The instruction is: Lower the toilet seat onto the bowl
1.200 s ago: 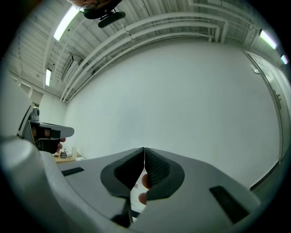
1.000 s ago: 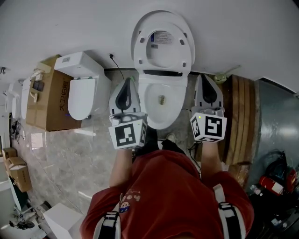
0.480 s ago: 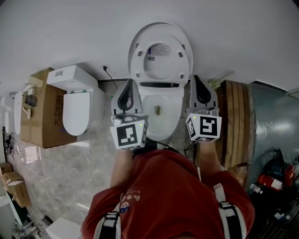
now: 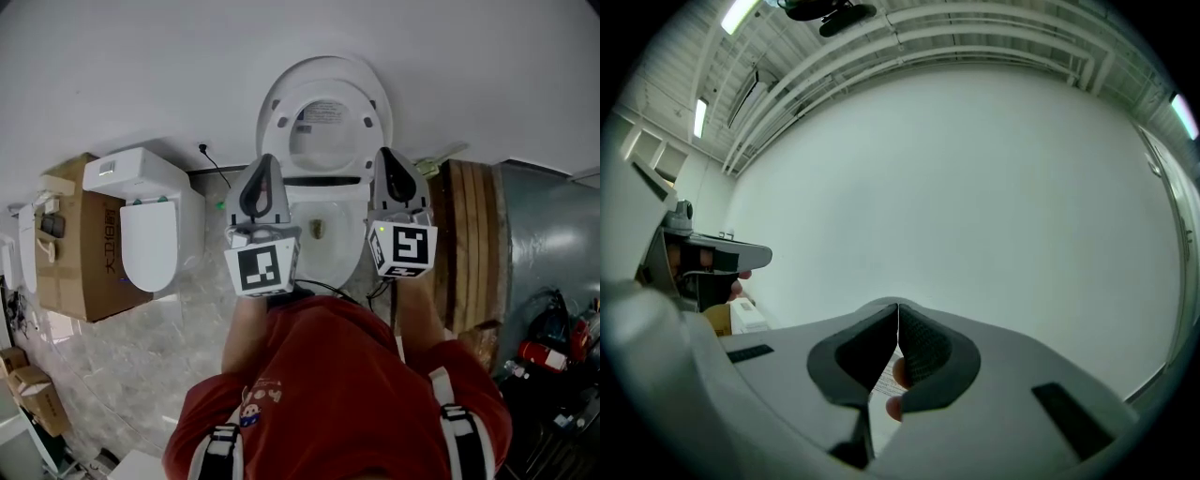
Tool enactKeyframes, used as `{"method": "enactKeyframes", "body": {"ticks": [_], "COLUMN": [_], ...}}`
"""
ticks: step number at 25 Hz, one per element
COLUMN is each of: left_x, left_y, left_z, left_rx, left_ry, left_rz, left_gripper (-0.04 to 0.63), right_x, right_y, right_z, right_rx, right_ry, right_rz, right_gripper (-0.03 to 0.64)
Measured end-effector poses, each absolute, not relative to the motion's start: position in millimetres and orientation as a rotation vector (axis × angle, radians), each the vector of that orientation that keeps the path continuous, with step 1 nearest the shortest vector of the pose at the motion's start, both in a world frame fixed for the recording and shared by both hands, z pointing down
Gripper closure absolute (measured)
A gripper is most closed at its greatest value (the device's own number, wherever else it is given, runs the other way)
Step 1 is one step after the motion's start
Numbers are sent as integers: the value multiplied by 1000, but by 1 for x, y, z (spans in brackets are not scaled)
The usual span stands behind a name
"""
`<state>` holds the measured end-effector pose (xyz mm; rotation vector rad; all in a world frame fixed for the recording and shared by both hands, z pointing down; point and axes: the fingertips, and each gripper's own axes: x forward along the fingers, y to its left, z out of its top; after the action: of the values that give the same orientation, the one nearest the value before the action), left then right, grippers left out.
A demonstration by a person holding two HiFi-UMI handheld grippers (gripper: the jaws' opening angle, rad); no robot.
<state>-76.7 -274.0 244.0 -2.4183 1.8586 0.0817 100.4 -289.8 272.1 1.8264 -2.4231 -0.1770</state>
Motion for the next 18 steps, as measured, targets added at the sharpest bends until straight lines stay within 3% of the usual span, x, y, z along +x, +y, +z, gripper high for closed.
{"method": "enactKeyframes", "body": {"ticks": [18], "left_x": [-85], "left_y": [-331], "left_z": [268], "left_rx": [-2563], "left_ry": [1768], "left_rz": [76], "left_gripper": [584], "right_x": [59], "right_y": [-380], "right_z": [349], "right_rx": [1607], "right_ry": [-2276], "right_rz": [-139], "right_gripper": [600]}}
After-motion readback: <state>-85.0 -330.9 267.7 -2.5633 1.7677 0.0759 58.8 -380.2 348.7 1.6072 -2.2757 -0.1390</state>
